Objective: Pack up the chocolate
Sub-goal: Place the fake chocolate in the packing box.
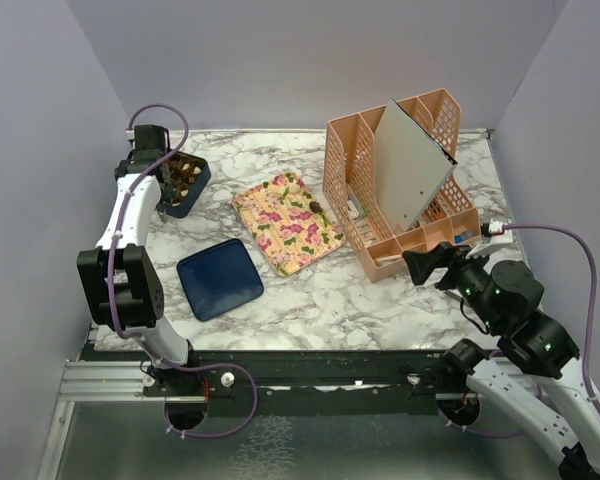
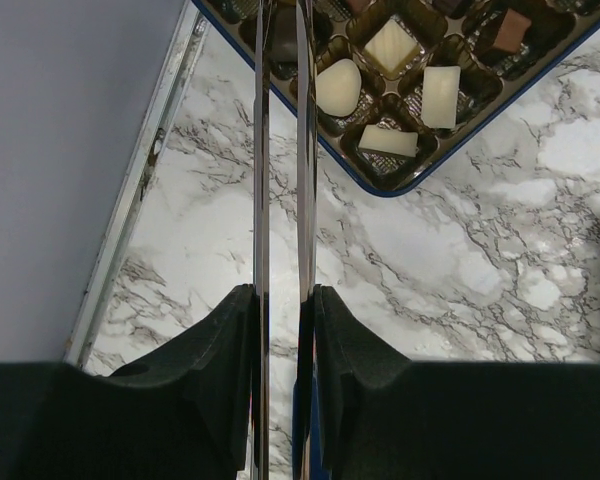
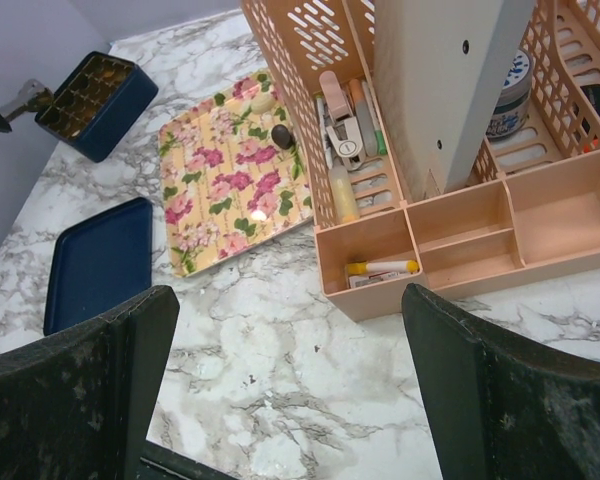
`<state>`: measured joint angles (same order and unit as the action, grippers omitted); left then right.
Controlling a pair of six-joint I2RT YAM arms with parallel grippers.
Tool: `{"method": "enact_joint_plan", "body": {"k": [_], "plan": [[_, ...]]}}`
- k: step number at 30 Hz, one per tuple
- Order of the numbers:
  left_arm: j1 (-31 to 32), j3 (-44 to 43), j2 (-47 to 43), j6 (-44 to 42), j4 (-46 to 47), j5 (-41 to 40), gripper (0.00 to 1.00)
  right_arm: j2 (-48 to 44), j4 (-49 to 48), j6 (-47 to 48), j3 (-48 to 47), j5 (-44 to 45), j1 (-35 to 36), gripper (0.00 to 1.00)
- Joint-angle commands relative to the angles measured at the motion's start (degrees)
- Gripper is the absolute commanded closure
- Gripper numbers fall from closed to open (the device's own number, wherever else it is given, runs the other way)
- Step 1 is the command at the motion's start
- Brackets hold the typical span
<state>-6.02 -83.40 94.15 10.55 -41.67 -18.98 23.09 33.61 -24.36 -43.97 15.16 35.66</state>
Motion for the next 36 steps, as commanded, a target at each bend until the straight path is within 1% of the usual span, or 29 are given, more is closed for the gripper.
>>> {"method": "enact_joint_plan", "body": {"k": [1,8,16,25,36], "plan": [[-1.2,-2.8,2.19,0.75,1.41,-0.1,0.69,-1.84,-1.08,0.37,0.71,-0.92,0.11,0.01],[-2.78,-2.5,4.57,0.26,1.85,-0.98,0.69,-2.45,-0.83,0.41,0.47,-0.76,0.11,0.01],[-4.11,-1.16,5.09,-0.25,3.63,-1.71,0.68,-2.34,-1.06,0.61,0.55,-1.01,0.12,0.01],[-5.38,-1.89,6.84,0.0,4.36,-0.51,0.67,-2.35,-0.8,0.66,0.35,-0.92,0.11,0.01],[-5.4,-2.05,6.77,-0.87,4.24,-0.35,0.57,-2.43,-0.85,0.67,0.37,-0.82,0.11,0.01]]}}
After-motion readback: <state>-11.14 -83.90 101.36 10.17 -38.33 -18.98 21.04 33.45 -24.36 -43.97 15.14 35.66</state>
